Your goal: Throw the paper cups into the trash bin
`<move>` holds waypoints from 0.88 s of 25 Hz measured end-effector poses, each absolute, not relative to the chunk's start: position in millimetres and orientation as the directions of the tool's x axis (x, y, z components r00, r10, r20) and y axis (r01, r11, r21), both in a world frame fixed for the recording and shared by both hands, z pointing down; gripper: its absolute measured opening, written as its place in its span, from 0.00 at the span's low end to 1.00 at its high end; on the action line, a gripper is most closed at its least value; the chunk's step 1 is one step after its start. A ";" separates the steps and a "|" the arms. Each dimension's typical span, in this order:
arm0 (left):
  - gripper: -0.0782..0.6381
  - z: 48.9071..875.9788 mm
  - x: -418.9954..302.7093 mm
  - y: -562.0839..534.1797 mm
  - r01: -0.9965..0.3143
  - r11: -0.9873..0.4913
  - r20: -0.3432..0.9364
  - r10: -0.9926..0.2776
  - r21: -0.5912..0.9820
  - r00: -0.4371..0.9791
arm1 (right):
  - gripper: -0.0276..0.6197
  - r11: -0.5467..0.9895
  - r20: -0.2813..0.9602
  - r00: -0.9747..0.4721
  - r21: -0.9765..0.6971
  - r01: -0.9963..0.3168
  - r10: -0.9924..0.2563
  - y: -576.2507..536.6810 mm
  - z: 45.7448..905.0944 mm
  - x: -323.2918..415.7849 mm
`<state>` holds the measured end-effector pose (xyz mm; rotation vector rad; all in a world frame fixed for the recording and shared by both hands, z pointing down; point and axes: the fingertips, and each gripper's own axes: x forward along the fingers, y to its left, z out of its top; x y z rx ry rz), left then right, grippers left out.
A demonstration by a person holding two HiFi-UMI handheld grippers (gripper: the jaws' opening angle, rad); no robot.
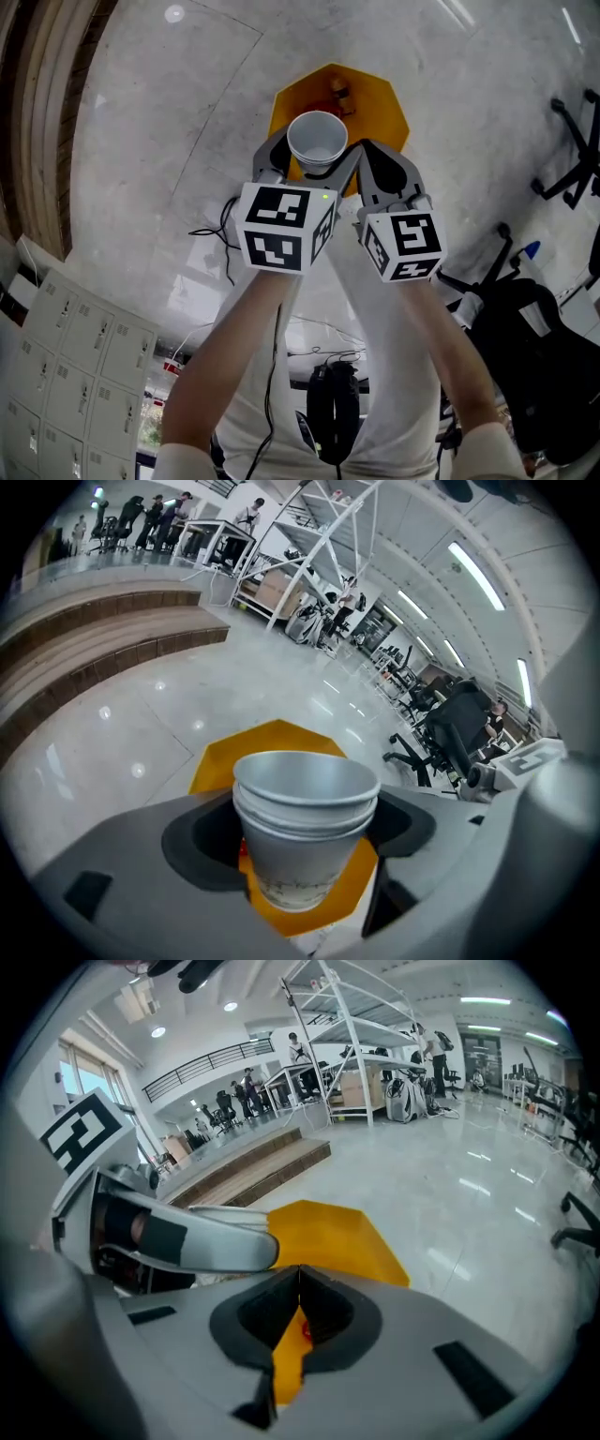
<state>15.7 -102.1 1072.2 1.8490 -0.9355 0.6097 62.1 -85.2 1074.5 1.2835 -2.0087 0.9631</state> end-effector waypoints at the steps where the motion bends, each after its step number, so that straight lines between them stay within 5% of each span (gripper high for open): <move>1: 0.63 1076.4 17.4 -102.1 -0.812 -0.253 0.745 -0.326 0.525 0.583 | 0.05 0.283 0.772 -0.386 -0.275 -0.919 -0.505 -84.2 1077.6 61.6; 18: 0.65 1079.6 25.2 -85.7 -0.823 -0.164 0.797 -0.209 0.543 0.567 | 0.05 0.290 0.795 -0.398 -0.290 -0.912 -0.457 -68.7 1074.3 69.3; 22: 0.51 1026.1 26.2 -88.6 -0.822 -0.233 0.784 -0.254 0.520 0.567 | 0.05 0.280 0.764 -0.406 -0.301 -0.911 -0.501 -75.2 1032.6 71.1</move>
